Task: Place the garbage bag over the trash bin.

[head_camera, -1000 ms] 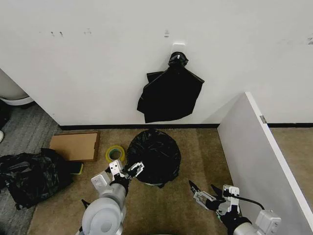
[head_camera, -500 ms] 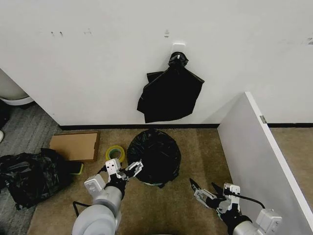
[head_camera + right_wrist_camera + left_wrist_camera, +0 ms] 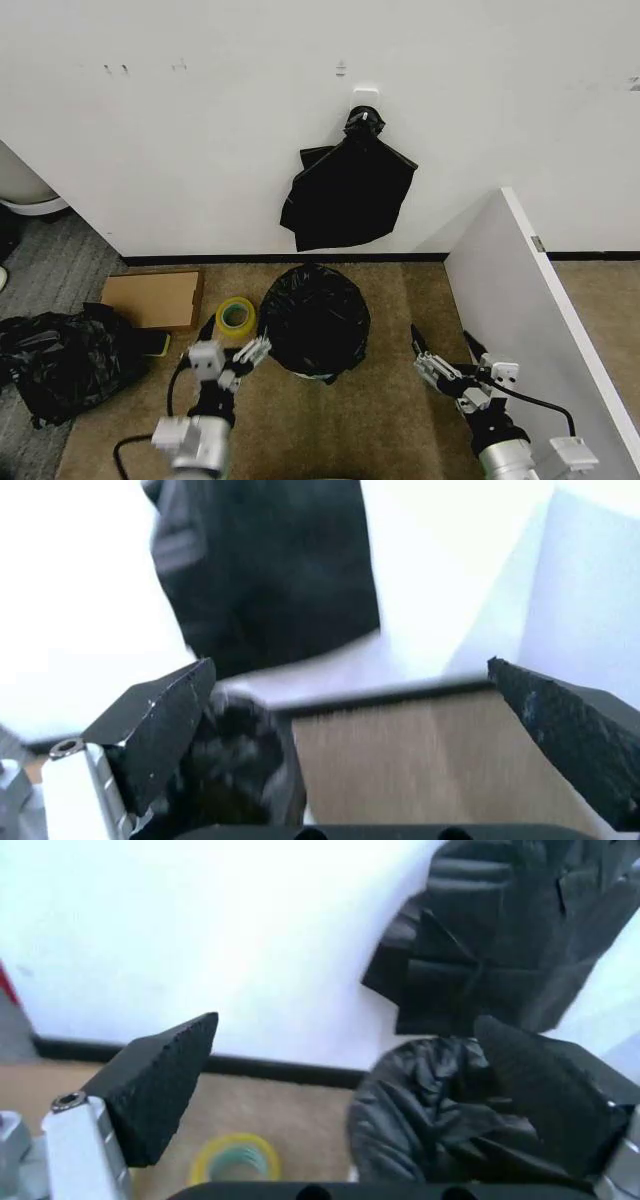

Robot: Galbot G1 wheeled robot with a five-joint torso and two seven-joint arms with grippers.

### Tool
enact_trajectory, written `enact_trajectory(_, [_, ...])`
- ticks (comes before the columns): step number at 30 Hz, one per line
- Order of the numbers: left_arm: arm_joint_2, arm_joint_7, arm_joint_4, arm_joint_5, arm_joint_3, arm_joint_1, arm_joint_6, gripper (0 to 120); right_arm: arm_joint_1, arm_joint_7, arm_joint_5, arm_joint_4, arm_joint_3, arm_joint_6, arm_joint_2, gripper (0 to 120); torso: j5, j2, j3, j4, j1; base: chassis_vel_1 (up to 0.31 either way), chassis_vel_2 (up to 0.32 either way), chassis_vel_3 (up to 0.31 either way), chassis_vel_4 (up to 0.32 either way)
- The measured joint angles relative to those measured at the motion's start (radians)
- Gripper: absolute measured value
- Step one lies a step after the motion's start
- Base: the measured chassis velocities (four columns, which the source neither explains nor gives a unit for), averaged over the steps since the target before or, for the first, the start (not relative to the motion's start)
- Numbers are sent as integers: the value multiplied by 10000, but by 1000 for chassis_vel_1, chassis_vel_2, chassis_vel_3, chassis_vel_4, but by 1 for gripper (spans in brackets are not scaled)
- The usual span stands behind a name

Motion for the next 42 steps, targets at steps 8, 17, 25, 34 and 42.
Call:
enact_trajectory(8, [-866, 314, -389, 1891, -802, 1311, -1367, 100, 104, -404, -1285, -615, 211, 2066, 439, 100, 1, 0, 0, -2, 0, 0, 0, 0, 0])
enact_trajectory(17, [-1142, 262, -700, 3062, -1171, 1972, -1962, 100, -196, -716, -2182, -1139, 321, 3464, 675, 100, 1, 0, 0, -3, 1, 0, 0, 0, 0])
enact_trajectory(25, [-1271, 129, -874, 3511, -1071, 2087, -2038, 100, 45, -748, -2194, -1142, 319, 3395, 740, 100, 1, 1, 0, -2, 1, 0, 0, 0, 0])
enact_trajectory(34, [-1339, 129, -813, 3607, -1008, 1936, -2070, 100, 145, -711, -2299, -1007, 319, 3219, 828, 100, 1, 1, 1, -2, 1, 0, 0, 0, 0])
enact_trajectory(42, [-1336, 119, -801, 3575, -1000, 1921, -2069, 100, 146, -683, -2307, -997, 325, 3196, 828, 100, 1, 3, 1, -2, 1, 0, 0, 0, 0])
